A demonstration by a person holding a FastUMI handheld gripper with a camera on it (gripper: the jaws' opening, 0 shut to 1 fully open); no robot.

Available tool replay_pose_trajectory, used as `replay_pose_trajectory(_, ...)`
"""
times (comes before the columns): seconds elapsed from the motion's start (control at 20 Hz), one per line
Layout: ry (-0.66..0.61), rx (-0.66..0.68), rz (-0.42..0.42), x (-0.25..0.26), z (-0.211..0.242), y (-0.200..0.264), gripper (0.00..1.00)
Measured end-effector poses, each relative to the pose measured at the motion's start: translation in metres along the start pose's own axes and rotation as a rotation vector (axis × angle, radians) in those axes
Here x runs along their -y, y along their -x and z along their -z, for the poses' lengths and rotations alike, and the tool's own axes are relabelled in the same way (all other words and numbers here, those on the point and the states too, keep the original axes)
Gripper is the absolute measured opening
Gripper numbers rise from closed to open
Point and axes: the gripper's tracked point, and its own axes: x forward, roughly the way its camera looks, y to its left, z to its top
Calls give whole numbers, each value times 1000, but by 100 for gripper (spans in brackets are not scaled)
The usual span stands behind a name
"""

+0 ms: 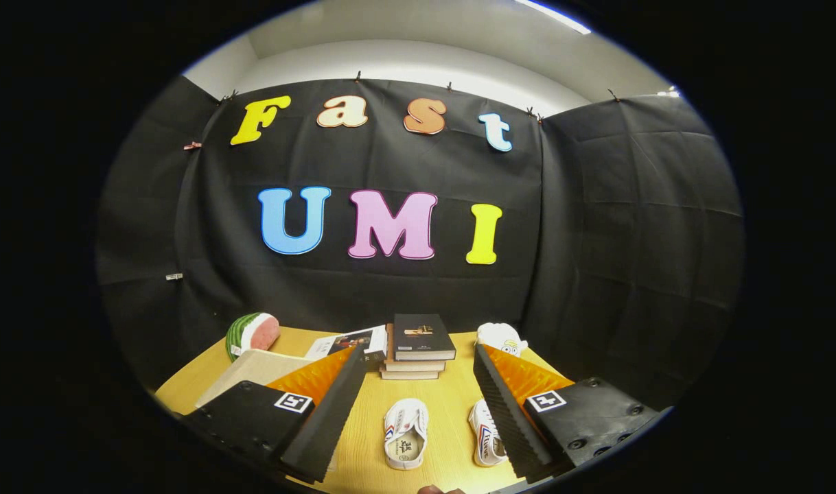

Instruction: Open the storage box then place both shoes into the box .Put the left shoe in first, then the right shoe, with the right side of both shoes facing outward in a uniform manner.

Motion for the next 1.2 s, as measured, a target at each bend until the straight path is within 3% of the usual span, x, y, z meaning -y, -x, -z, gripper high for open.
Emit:
replay_pose_trajectory(0.25,-16,-35,-29,-2,2,-6,97)
replay_pose_trajectory(0.45,-82,-162,-96,-8,23,-22,97)
replay_pose_trajectory(0.7,-254,-443,-206,-30,83,-36,99)
replay_pose_trajectory(0.95,-483,-748,-375,-78,148,-33,99)
replay_pose_trajectory(1.2,-648,-937,-542,-110,188,-22,98)
